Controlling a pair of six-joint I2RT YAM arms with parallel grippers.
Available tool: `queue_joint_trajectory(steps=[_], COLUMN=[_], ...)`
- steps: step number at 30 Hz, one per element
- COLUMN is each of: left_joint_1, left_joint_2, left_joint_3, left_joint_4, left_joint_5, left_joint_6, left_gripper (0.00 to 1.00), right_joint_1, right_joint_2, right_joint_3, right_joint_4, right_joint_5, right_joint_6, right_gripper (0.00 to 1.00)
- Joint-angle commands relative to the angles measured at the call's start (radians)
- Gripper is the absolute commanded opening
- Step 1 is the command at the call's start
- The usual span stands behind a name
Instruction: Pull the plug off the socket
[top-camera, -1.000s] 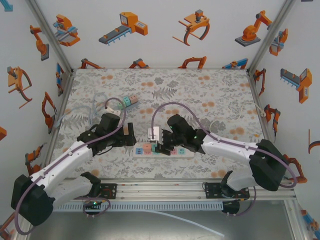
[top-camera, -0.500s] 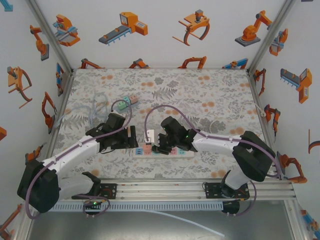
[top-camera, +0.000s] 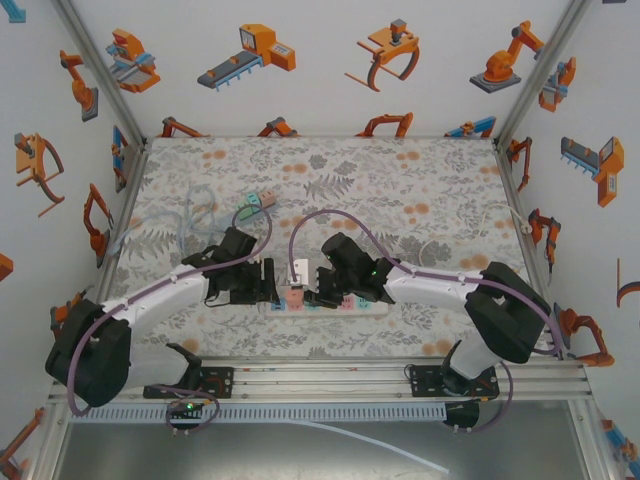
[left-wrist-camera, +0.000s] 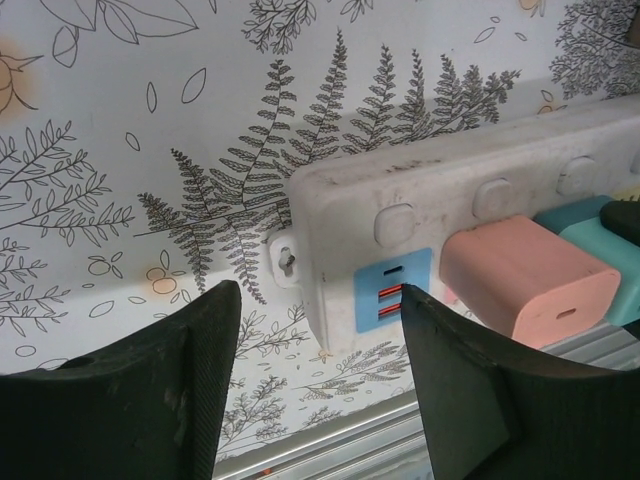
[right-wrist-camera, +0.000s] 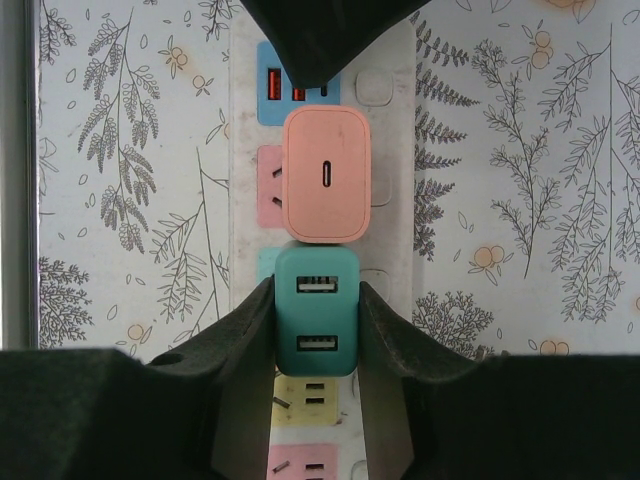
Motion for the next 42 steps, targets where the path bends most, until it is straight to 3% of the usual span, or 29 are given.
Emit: queue_joint_trajectory(steps=[1,8,12,20,42], left_joint_1=[0.001,-0.009,-0.021,-0.071,-0.105], left_joint_2=[0.031,0.08,0.109,0.168,0.182], left_joint_3=[-0.007,-0.006,-0.003,0.025,0.051], left_joint_4=[-0.028,-0.021,-0.032,-0.079,-0.132], left_joint_5=[-0.019,-0.016,-0.01,-0.1,-0.174], left_joint_6=[-0.004,-0.011,-0.001,-0.003,-0.013], left_gripper=[0.59,0.55,0.55,0.54,0.54], right_joint_1=[0.008,0.006,0.007,0.006,0.006], right_joint_2=[0.008,-0.015,-0.03,-0.065,-0.16], right_joint_3=[0.035,0.033,0.032,0.017,-0.049], right_joint_4=[0.055,0.067,0.116,0.191,0.24], right_joint_5=[0.02,0.019,0.02,0.02,0.034], right_joint_6=[0.007,0.023,0.056,0.094,0.13], right_gripper=[0.3,0.29,0.24,0.15,0.13])
